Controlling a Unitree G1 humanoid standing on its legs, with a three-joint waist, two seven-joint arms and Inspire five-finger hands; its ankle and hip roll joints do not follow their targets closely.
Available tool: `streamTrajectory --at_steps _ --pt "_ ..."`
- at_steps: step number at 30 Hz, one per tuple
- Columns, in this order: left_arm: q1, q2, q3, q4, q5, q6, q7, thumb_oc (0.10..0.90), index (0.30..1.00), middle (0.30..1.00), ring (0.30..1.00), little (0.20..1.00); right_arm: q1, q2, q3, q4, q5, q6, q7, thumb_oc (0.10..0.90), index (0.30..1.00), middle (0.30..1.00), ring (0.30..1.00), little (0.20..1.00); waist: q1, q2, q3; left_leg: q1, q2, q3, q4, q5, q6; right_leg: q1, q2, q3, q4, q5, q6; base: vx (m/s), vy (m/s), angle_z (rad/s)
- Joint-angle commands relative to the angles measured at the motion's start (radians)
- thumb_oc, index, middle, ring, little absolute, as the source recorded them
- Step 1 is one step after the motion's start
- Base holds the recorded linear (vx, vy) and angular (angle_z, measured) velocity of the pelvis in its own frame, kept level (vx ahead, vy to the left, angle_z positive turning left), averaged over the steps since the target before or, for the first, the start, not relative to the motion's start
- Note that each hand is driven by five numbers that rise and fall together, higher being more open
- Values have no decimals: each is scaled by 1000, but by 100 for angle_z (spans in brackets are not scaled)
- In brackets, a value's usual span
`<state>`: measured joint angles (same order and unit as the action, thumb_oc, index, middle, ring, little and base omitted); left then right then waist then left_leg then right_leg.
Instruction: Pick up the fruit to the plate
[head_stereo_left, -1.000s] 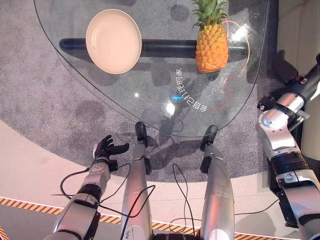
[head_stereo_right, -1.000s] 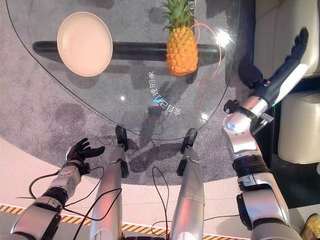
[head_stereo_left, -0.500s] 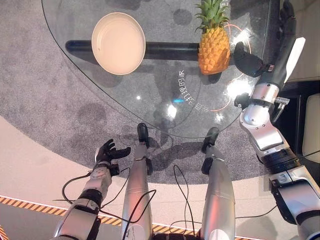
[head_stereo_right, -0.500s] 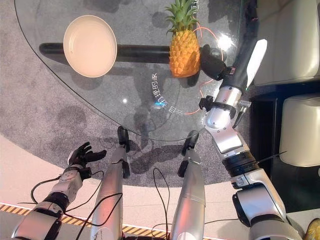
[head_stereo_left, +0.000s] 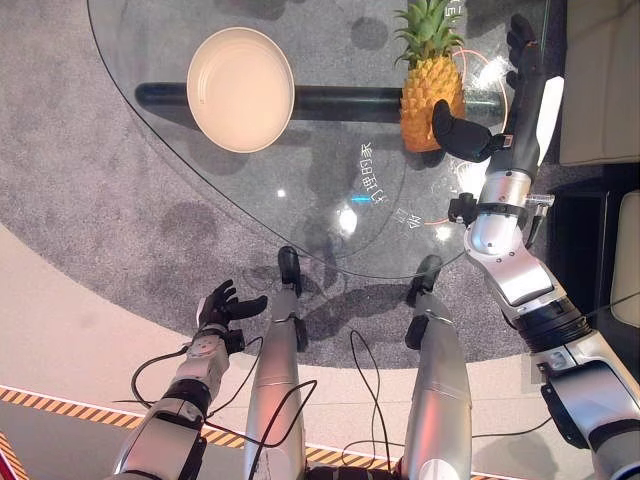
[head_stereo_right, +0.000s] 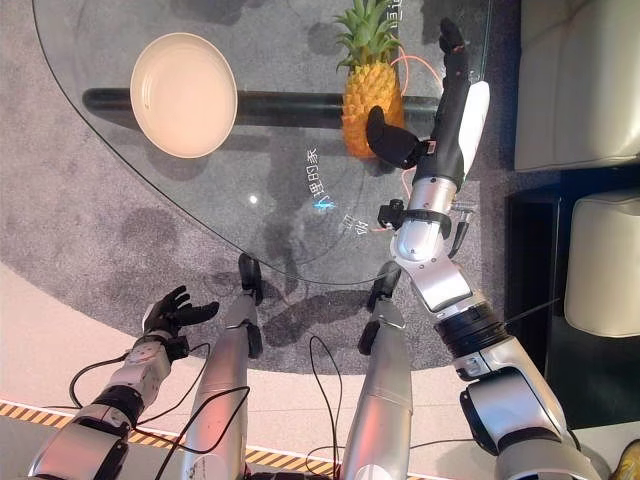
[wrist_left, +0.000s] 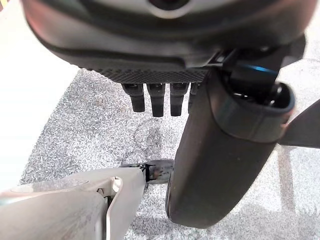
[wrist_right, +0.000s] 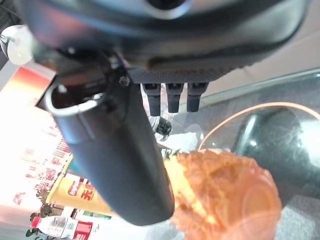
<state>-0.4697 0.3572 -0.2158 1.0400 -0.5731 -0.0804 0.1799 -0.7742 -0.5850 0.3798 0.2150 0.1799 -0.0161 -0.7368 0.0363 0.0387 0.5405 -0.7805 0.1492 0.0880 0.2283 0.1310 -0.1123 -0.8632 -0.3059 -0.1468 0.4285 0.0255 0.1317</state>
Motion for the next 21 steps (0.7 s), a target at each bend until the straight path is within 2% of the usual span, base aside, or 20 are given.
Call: streamTrajectory --at_steps 1,10,15,16,21 --pt "72 5 6 23 25 -18 4 800 900 900 900 900 -49 -28 -8 -136 -8 -52 9 800 900 900 900 900 -11 35 -20 -29 17 -49 84 -52 -23 6 -17 -4 -50 34 33 0 0 0" --pt "66 6 -1 18 29 -9 2 800 900 900 900 900 -56 -20 19 -121 15 -16 16 800 900 900 900 900 -6 38 -20 -31 17 -47 79 -46 -22 0 -19 -7 -44 34 33 0 0 0" --pt "67 9 -4 23 29 -9 0 800 900 900 900 900 -46 -11 30 -72 92 -6 34 800 900 900 900 900 -3 37 -20 -27 19 -46 78 -44 -22 4 -20 -9 -43 34 33 14 -3 0" --pt "78 7 -10 23 28 -9 1 800 900 900 900 900 -31 -4 34 -58 102 -5 36 800 900 900 900 900 -1 38 -20 1 22 -47 83 -72 -29 28 -20 -5 -31 5 42 68 -15 2" --pt "77 10 -18 20 25 -7 2 800 900 900 900 900 -29 2 36 -23 138 12 41 800 900 900 900 900 1 39 -20 -1 23 -47 81 -71 -28 25 -22 -8 -27 5 42 14 -3 0"
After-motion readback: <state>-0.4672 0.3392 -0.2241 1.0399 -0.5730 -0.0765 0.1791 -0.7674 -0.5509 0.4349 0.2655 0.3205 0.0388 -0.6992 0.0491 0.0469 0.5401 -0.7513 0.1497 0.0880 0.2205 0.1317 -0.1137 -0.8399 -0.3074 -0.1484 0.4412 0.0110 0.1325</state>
